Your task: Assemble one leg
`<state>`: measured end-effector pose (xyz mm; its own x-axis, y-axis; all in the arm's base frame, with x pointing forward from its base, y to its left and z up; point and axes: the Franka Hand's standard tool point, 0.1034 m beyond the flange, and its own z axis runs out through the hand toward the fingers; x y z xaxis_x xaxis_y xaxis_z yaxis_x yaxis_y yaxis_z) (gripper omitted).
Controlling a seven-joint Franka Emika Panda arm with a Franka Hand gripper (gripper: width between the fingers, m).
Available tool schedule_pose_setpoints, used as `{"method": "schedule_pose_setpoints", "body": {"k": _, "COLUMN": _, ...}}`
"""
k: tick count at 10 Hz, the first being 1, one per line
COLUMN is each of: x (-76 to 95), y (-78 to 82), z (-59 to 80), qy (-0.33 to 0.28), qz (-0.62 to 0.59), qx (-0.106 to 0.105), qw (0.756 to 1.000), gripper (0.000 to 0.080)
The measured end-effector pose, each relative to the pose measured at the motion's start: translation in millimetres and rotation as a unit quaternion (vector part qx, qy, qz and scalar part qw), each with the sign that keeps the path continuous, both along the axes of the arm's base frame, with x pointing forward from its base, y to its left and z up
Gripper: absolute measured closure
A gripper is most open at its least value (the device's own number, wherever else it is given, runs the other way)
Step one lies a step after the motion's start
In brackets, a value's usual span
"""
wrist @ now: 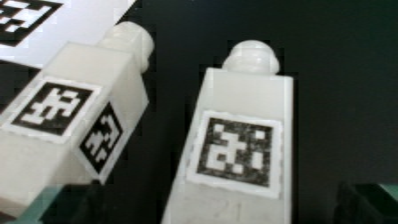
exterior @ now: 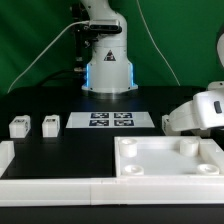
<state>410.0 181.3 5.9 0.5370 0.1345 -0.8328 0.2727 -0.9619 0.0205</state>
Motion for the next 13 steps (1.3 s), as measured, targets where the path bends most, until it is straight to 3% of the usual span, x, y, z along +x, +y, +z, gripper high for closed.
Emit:
{"method": "schedule_pose_setpoints", "body": {"k": 1, "x": -0.1, "y": -0.3, "z": -0.6, "qy": -0.001, "qz": 0.0, "qx": 0.0, "qw": 1.0, "gripper": 0.015}}
{"method": "schedule_pose_setpoints", "body": {"k": 2, "x": -0.1, "y": -0.3, "z": -0.6, "qy": -0.001, "qz": 0.0, "qx": 0.0, "qw": 1.0, "gripper": 0.0249}}
{"method": "schedule_pose_setpoints", "body": {"k": 3, "x": -0.1, "y": -0.4, "z": -0.6, "qy": -0.001, "qz": 0.0, "qx": 0.0, "qw": 1.0, "gripper": 0.0249}}
{"method": "schedule_pose_setpoints", "body": {"k": 4, "x": -0.1, "y": -0.3, "z": -0.6, "qy": -0.001, "qz": 0.0, "qx": 0.0, "qw": 1.0, "gripper": 0.045}}
{"method": "schedule_pose_setpoints", "body": {"k": 5, "x": -0.1, "y": -0.2, "z": -0.5, "qy": -0.001, "qz": 0.0, "qx": 0.0, "qw": 1.0, "gripper": 0.0508}}
{"method": "schedule_pose_setpoints", "body": {"k": 9, "x": 1.7, "y": -0.5, "z": 5.3, "qy": -0.005, "qz": -0.001, "qx": -0.001, "qw": 1.0, "gripper": 0.0508}}
{"method": "schedule_pose_setpoints", "body": {"k": 13, "x": 12.9, "y": -8.1, "z": 53.3, "qy": -0.029, "qz": -0.004, "qx": -0.005, "qw": 1.0, "gripper": 0.0508}}
